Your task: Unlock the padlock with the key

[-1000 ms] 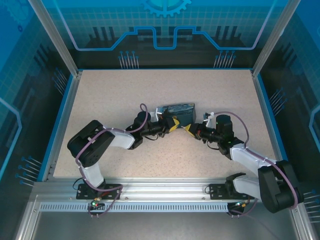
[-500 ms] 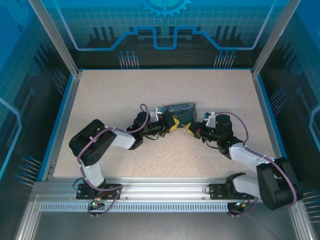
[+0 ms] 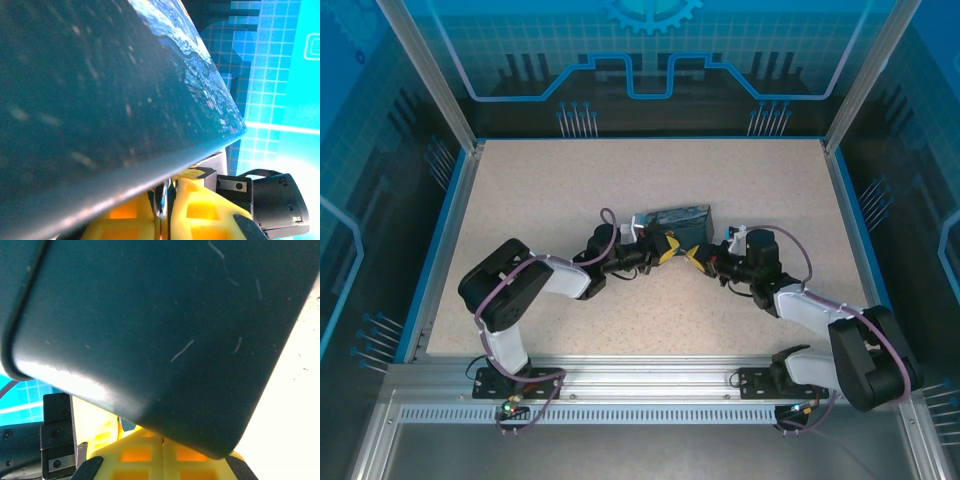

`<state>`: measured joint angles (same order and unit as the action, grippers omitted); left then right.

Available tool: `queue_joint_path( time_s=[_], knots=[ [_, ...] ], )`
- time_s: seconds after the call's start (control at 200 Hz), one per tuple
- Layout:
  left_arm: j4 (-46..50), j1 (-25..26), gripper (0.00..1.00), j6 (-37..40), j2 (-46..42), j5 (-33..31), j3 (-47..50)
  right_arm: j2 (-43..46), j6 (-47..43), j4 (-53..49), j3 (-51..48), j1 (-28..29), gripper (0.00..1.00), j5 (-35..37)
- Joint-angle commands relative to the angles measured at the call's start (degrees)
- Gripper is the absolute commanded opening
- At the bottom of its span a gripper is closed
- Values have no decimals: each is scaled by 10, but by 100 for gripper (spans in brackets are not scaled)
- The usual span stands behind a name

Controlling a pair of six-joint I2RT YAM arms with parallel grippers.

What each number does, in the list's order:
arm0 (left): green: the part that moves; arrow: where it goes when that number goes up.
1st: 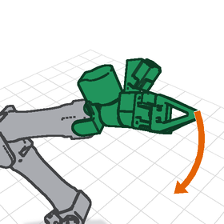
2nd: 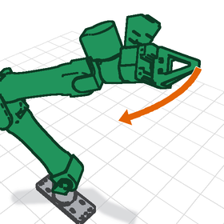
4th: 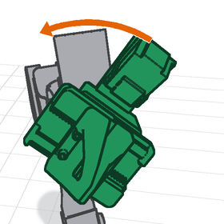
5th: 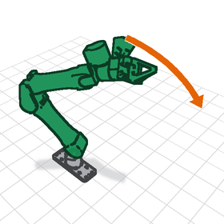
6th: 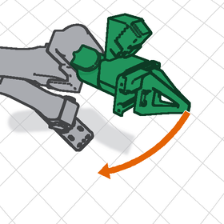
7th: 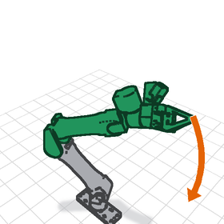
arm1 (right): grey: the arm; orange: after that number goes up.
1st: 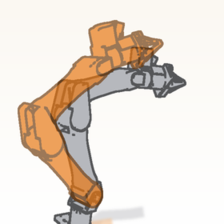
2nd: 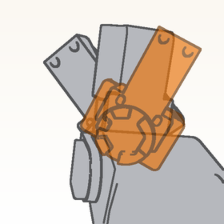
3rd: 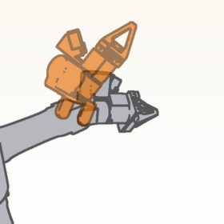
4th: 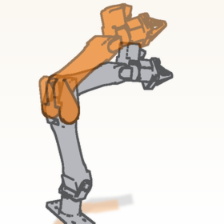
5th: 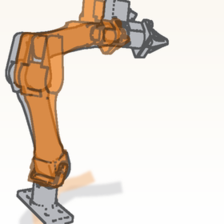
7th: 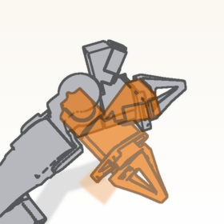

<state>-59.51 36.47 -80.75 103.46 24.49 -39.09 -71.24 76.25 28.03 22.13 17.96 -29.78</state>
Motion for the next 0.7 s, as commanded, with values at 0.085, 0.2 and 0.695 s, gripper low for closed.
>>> queue_joint_path(
  time_s=[0.085,0.2,0.695],
  knots=[
    [-40,-4,0,-5,5,2,9,-3,9,17,17,11,0,10],
    [-41,-4,0,-6,6,1,9,9,7,4,16,12,0,13],
    [-44,-4,0,-6,8,0,8,60,-11,-67,13,12,0,23]
  ],
)
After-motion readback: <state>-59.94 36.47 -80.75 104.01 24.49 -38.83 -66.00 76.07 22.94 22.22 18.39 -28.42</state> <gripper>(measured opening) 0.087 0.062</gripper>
